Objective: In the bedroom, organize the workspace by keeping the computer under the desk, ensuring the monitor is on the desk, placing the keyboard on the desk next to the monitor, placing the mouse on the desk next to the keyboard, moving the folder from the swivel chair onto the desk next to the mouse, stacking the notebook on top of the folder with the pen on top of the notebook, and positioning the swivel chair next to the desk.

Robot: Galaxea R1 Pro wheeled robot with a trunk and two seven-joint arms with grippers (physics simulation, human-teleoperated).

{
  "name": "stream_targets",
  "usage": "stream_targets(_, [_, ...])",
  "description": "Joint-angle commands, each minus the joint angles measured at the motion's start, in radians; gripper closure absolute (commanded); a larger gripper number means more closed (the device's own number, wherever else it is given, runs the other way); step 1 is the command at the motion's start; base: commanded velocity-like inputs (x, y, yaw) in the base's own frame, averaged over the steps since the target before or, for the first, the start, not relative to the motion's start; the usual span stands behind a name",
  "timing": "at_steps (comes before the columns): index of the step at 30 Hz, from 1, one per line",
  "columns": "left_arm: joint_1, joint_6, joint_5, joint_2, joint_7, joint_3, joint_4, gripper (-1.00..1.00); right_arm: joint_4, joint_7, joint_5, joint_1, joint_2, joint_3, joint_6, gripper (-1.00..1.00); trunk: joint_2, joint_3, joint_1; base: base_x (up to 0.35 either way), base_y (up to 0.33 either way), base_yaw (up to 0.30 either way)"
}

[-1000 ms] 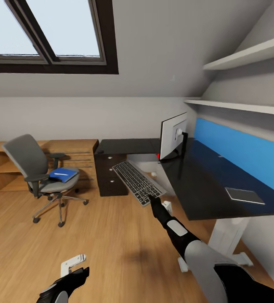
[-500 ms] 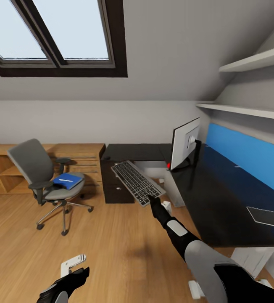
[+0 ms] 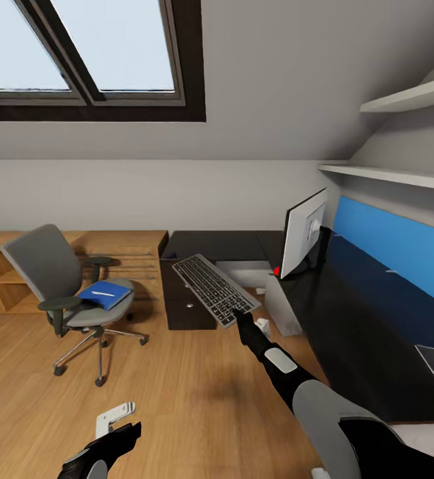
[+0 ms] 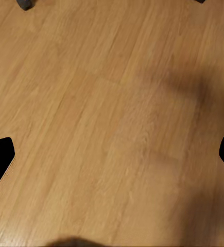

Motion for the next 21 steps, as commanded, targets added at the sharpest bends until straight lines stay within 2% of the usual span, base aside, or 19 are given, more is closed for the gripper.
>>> stream_targets(1, [-0.001, 0.001, 0.01, 0.001, 0.01, -0.003, -0.001, -1.0, 0.0, 0.003, -0.008, -0.001, 0.001, -0.007, 0.009, 1.0, -0.001, -0.001, 0.001, 0.255, 0.217, 0.0])
stream_targets(11, [-0.001, 0.001, 0.01, 0.001, 0.013, -0.004, -0.001, -1.0, 0.0, 0.003, -0.008, -0.001, 0.001, -0.007, 0.009, 1.0, -0.001, -0.001, 0.001, 0.27, 0.193, 0.0])
stream_targets(21, [-0.001, 0.001, 0.01, 0.0, 0.013, -0.006, -0.002, -1.0, 0.0, 0.003, -0.008, -0.001, 0.001, -0.007, 0.009, 1.0, -0.001, -0.001, 0.001, 0.317, 0.027, 0.0])
